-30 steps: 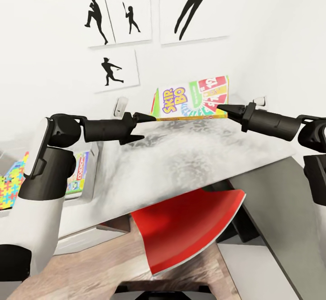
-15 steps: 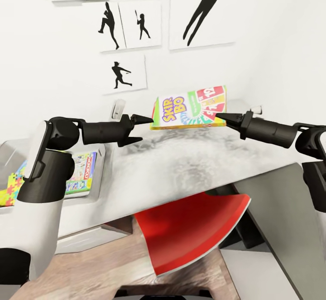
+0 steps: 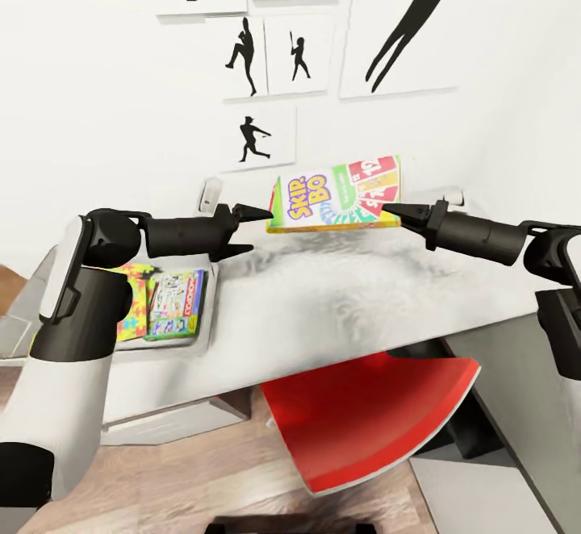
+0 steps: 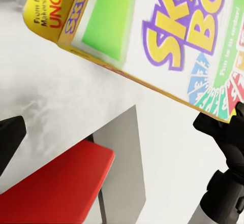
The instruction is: Put all the toys in the child's room - the three board games (two on the bed and one on the table), the two jigsaw puzzles on the table, and the tennis ball on the table - inside the toy box on the table in the child's room.
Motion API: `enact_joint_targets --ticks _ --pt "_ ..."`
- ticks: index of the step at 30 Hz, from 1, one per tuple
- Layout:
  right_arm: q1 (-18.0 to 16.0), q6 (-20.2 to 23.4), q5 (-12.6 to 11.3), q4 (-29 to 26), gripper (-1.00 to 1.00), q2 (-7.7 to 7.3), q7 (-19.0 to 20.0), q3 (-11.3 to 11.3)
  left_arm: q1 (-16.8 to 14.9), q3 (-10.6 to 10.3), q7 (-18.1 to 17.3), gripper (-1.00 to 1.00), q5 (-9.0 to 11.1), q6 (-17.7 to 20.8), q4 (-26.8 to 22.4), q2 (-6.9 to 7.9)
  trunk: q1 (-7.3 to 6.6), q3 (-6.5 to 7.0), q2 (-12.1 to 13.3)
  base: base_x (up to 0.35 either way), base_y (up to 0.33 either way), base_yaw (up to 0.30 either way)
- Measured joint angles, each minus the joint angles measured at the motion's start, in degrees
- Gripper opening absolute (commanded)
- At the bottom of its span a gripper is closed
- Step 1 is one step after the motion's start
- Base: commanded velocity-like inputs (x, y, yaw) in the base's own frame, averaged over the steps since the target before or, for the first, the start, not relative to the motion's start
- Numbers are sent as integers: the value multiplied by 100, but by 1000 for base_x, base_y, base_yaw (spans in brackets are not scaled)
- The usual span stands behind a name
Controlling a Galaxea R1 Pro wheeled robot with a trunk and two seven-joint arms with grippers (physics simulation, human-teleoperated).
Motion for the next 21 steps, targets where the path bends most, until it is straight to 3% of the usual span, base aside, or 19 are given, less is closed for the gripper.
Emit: enact_joint_targets --ticks 21 --pt "108 0 6 0 -100 2 -6 -49 11 2 0 100 -2 -1 0 3 0 146 0 0 38 187"
